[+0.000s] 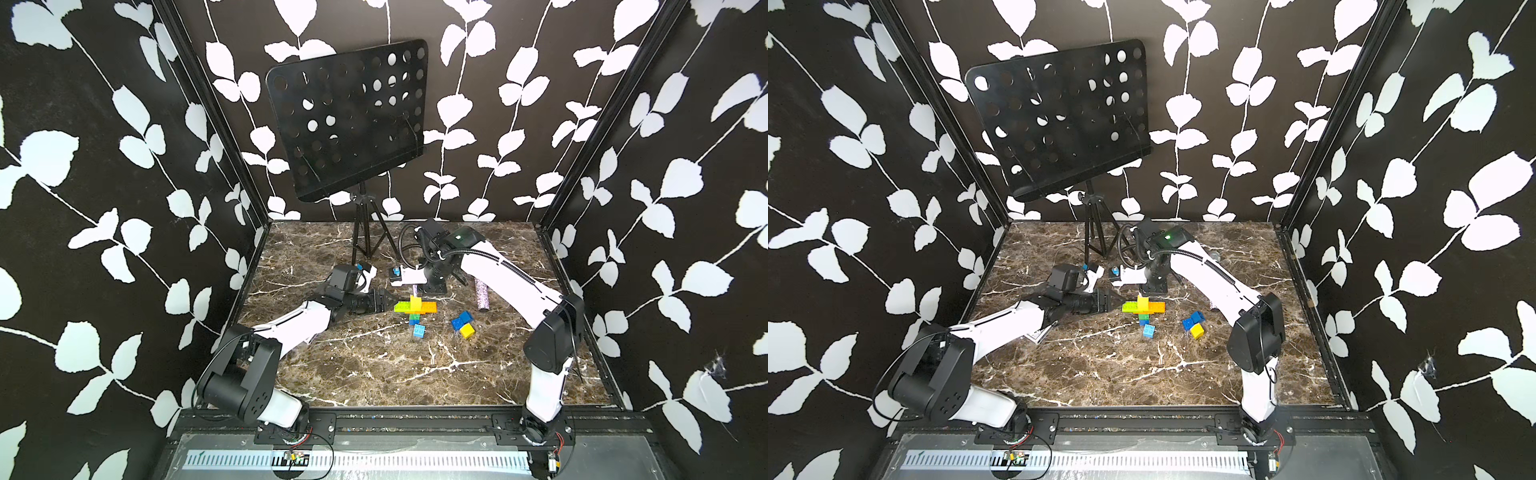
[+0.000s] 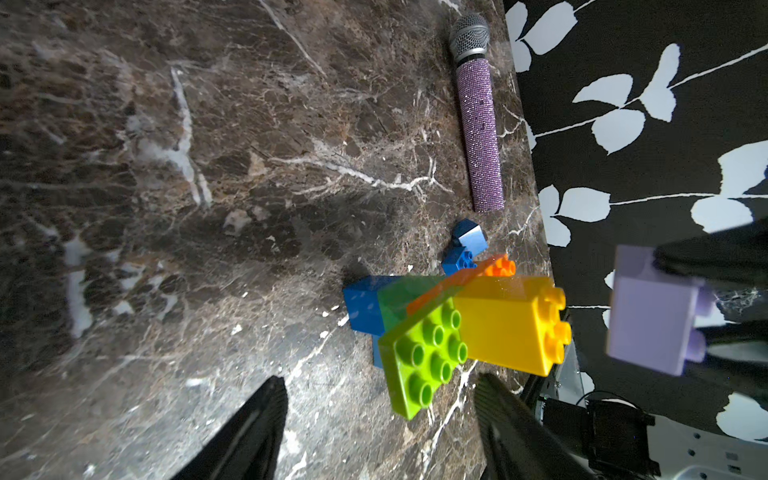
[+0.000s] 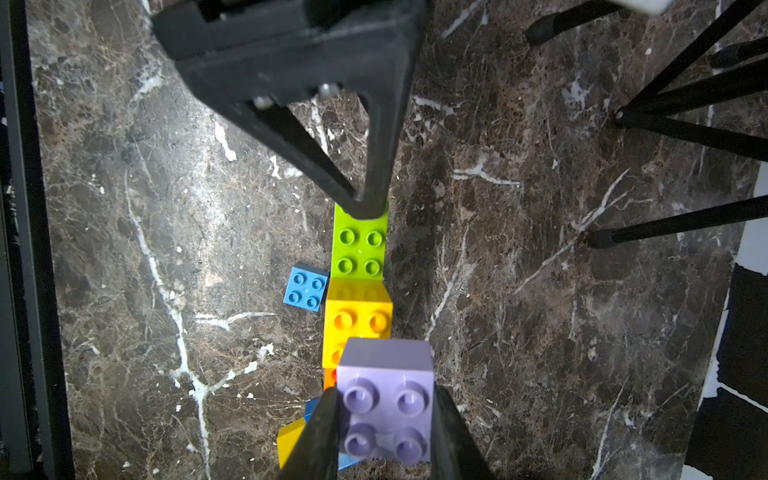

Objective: Assemble a fork with lego
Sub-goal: Assemble the lego brick with the lego brick.

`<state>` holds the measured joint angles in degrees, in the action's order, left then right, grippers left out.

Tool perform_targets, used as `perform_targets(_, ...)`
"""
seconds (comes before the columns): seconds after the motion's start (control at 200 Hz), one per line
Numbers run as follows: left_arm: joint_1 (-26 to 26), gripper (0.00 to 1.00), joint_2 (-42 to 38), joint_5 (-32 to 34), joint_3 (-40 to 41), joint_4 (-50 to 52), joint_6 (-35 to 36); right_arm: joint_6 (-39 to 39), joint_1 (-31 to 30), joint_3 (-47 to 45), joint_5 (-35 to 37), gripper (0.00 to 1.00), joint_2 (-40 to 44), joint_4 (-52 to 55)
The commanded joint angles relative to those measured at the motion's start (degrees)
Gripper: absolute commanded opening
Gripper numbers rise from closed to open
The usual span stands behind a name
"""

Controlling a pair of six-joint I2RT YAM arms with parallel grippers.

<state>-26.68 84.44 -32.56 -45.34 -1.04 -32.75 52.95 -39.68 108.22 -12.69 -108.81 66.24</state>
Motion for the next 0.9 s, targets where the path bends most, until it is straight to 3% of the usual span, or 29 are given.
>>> perform_targets(0.0, -0.73, 0.74, 0.36, -0.70, -1.87, -1.31, 0.94, 1.48, 0.22, -0.65, -1.85, 0.28, -0.08, 1.18)
perform_targets(0.5, -2.15, 0.73, 3.23, 0.58, -2.45, -2.06, 0.85, -2.44, 0.22, -0.70, -3.22, 0.28, -2.57, 1.68)
perform_targets(0.895, -2.98, 0.73, 3.87, 0.90, -2.61, -3.71, -0.21, -5.87, 0.31, 4.64, -3.87, 0.28, -6.66, 8.17)
